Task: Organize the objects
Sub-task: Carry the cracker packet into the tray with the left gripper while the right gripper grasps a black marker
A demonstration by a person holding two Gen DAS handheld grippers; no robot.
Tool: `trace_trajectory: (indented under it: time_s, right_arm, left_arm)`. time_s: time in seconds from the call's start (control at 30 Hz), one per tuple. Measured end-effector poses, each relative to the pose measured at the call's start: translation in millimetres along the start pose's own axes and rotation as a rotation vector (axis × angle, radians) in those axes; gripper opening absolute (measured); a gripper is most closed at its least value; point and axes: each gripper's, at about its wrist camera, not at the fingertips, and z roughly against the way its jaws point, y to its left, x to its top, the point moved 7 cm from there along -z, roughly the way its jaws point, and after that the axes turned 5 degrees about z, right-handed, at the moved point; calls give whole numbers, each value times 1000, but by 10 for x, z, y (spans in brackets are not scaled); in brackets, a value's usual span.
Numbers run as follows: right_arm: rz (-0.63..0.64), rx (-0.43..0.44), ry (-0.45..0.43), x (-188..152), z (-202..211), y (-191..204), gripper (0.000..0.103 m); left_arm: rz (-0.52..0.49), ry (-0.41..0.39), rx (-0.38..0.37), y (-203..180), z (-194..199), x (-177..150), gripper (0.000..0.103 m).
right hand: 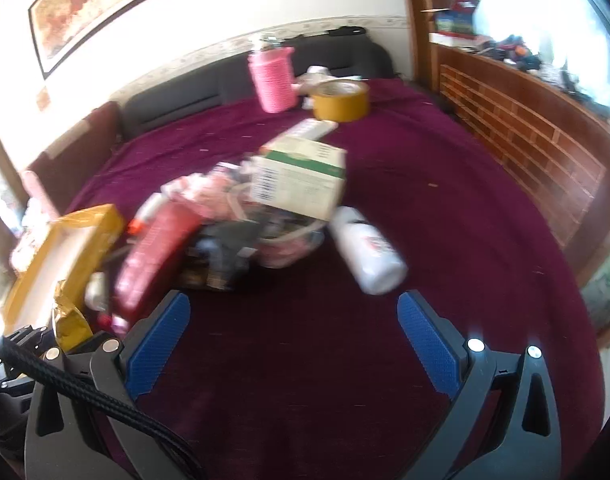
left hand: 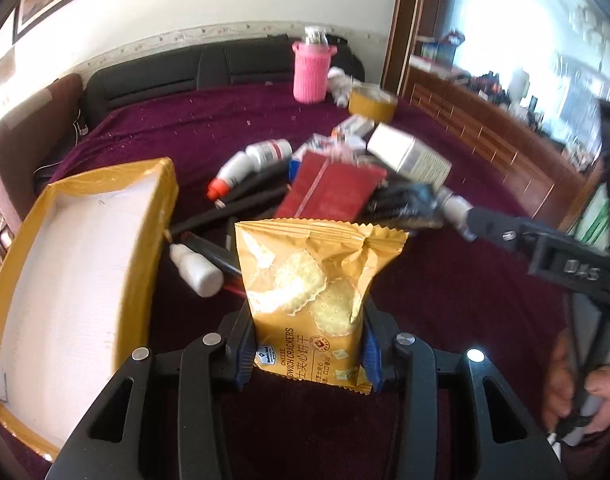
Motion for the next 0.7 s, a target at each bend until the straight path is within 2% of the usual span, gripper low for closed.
trace_trajectory:
  time_s: [0.07, 0.17, 0.33, 0.47, 0.63, 0.7]
  right_arm:
    - [-1, 67, 20, 63, -66, 183, 103]
    - [-9, 181, 94, 128, -277, 517, 103]
    - [-71, 249, 193, 139, -637, 894, 103]
    - [-91, 207, 245, 135, -891, 1119, 102]
    - [-50, 44, 260, 199, -1042, 1225, 100]
    - [-17, -18, 212, 247, -890, 1264, 95]
  left_arm:
    - [24, -43, -21, 114, 221, 49, 38]
    - [53, -93, -15, 348, 457, 117, 38]
    - [104, -158, 24, 796, 705, 118, 39]
    - [160, -173, 35, 1168, 740, 84, 39]
    - [234, -166, 33, 1536, 705, -12, 39]
    - [240, -179, 41, 1649, 739, -41, 39]
